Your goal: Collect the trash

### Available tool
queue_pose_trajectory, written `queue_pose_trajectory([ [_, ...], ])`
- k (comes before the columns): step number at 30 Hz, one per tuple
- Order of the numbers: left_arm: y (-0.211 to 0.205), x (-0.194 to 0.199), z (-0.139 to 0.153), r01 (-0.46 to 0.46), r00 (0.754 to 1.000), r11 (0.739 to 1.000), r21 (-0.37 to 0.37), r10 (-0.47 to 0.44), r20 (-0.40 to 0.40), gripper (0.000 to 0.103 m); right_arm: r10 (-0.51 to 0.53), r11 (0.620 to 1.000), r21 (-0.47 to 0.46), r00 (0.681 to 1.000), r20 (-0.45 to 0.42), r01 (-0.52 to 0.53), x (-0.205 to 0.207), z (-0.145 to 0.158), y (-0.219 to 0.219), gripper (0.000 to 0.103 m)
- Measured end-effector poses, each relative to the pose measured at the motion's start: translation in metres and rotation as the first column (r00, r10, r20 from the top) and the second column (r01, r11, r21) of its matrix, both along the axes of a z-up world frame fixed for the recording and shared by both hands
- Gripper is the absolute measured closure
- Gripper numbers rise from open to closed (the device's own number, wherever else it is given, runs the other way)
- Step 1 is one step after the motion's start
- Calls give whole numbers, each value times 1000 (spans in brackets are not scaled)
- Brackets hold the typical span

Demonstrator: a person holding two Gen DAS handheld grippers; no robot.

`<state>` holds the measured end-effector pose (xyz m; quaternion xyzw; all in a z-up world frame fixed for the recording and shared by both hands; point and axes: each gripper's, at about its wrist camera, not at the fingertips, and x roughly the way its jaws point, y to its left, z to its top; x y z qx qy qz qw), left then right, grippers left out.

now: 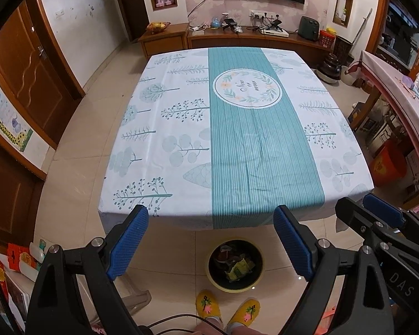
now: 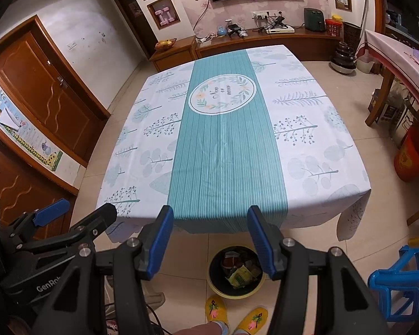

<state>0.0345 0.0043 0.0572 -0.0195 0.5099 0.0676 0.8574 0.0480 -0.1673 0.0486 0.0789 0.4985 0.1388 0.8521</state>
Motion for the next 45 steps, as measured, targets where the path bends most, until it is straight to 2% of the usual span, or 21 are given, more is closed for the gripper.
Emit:
queue_pose_trajectory([
  [45,2,-8,1,30,999,999,18,-31,10,13,-2,1000,0,1000,13,2,-10,4,0,48],
])
